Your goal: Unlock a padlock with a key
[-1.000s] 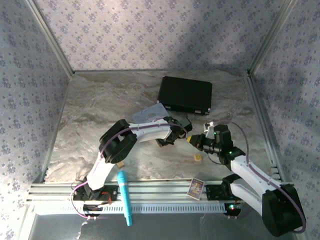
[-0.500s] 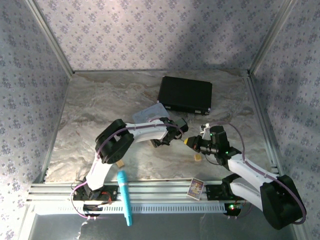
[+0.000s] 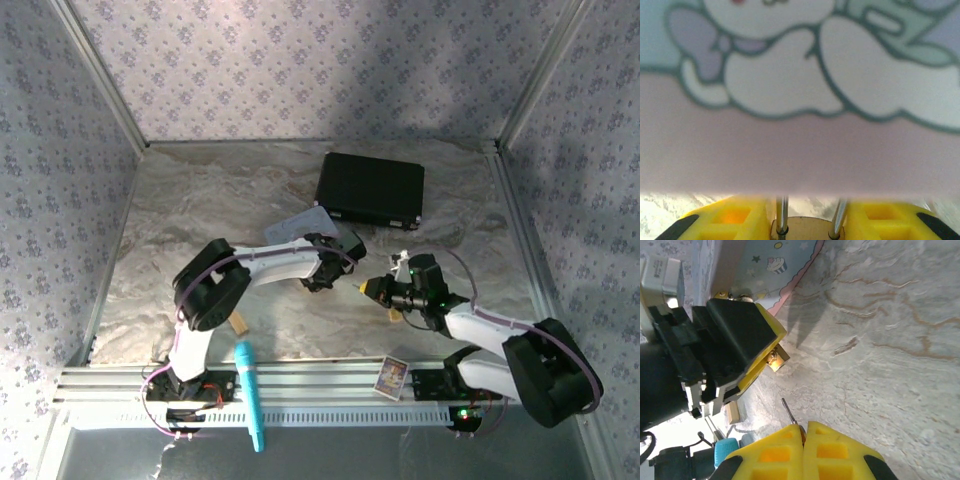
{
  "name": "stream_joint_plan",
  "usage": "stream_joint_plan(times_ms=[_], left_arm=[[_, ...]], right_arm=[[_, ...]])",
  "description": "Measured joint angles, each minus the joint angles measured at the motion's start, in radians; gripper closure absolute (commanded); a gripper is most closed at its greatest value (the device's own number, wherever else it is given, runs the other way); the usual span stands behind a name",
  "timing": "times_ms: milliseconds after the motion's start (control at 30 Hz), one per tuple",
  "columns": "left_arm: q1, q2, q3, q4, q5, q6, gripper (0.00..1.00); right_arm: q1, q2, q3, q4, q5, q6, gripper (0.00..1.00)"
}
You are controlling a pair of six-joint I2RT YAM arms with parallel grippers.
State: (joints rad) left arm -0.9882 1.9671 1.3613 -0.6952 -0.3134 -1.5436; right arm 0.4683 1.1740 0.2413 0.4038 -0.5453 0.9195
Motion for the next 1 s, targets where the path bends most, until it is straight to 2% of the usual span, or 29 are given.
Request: stream_joint_plan(times_ms=[167,433,667,1000], left_arm=[[0.034,-0.076,-0.088,0.094,0.098,-0.048,0.65],[0.059,-0.120,-0.172,0.195,0.160,-0.172,0.67],[0.059,-0.134,-0.193,0.251,0.160,-0.237,0.68],[0.061,-0.135,-0.193,0.256,0.161,-0.257,0.69]], right_arm=[[0.066,0.105,0.001,0.116,0.017,0.034,1.00],[0.118,0.213,0.017,0.282,0.060,0.076,1.00],[0.137,0.286,0.026,0.351,0.080,0.090,1.00],[0.150,0.343,0.048,0.383,0.095,0.090,1.00]])
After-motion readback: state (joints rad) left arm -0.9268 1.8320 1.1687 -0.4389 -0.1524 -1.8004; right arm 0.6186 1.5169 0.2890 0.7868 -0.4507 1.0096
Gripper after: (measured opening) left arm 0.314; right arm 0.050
